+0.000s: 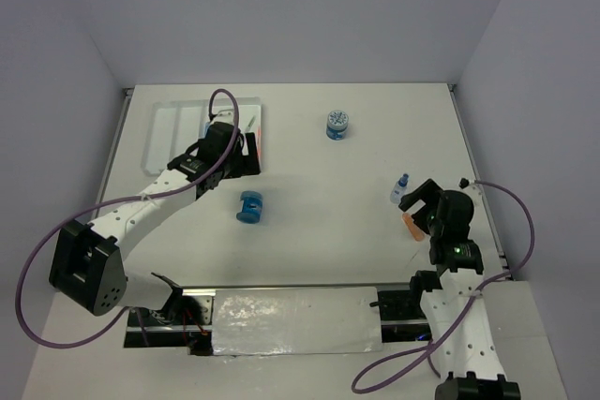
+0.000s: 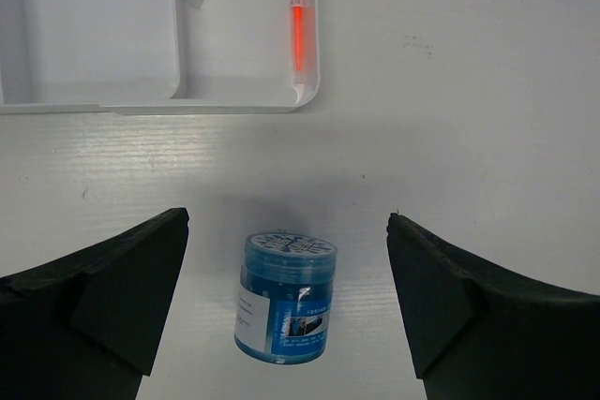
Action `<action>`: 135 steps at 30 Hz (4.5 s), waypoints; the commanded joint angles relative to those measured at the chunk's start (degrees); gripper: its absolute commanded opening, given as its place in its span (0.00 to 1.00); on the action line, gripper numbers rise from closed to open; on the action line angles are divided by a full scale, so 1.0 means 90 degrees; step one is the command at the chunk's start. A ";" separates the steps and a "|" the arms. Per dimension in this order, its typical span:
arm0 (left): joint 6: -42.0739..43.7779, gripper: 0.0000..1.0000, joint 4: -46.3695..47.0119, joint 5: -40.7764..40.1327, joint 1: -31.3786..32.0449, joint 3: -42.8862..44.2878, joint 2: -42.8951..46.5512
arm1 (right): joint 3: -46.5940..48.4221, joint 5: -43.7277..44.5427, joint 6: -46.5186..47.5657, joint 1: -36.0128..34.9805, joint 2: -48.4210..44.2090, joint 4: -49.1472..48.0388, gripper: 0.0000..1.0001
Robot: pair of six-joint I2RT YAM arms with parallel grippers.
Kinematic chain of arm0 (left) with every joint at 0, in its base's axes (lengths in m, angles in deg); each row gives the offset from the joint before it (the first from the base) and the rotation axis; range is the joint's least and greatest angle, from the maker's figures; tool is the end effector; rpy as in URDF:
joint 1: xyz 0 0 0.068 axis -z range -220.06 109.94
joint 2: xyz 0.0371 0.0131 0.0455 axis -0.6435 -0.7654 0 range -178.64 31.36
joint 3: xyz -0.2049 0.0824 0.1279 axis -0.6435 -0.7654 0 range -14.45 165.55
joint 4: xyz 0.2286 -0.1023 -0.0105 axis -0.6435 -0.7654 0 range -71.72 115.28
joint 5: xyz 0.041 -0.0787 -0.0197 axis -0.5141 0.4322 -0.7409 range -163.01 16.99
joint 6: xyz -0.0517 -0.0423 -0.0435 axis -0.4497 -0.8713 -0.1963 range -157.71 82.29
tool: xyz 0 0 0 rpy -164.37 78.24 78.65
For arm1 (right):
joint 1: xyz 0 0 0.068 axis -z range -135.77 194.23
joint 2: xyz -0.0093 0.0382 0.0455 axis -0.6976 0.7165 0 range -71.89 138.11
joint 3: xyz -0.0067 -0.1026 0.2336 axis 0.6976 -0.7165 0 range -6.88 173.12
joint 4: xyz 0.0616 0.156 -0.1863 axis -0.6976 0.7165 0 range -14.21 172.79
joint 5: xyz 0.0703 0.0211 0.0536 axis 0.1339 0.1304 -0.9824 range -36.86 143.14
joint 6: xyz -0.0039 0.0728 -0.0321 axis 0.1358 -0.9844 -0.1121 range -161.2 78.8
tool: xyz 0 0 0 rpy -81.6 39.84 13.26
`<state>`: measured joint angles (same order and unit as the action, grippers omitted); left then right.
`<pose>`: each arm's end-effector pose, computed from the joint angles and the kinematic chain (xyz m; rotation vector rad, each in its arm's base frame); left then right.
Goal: Sort the stationery into containers
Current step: Pick up the pen from the center of the board.
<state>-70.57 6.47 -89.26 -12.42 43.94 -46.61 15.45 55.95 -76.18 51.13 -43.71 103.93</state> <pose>0.2911 -0.1306 0.2453 -0.2540 2.2080 -0.2665 0.1583 -0.0226 0.1857 0.8028 2.0185 0.2283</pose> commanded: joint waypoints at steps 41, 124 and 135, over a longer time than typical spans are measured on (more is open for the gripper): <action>-0.3321 0.97 0.0684 0.0205 0.4624 0.5990 -0.6559 | 0.4863 0.0850 0.0215 -0.0531 -0.1705 0.2557 1.00; -0.1388 0.55 -0.0537 -0.1544 0.5093 0.4089 -0.6112 | 0.4961 0.0147 0.0157 -0.1128 -0.2047 0.2137 1.00; -0.1222 0.00 -0.0429 -0.1524 0.5074 0.3297 -0.5536 | 0.4912 -0.0077 0.0078 -0.1128 -0.2057 0.2039 1.00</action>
<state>-82.90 11.30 -105.78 33.33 76.75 -95.07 59.23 56.73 -74.91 41.40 -61.56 125.44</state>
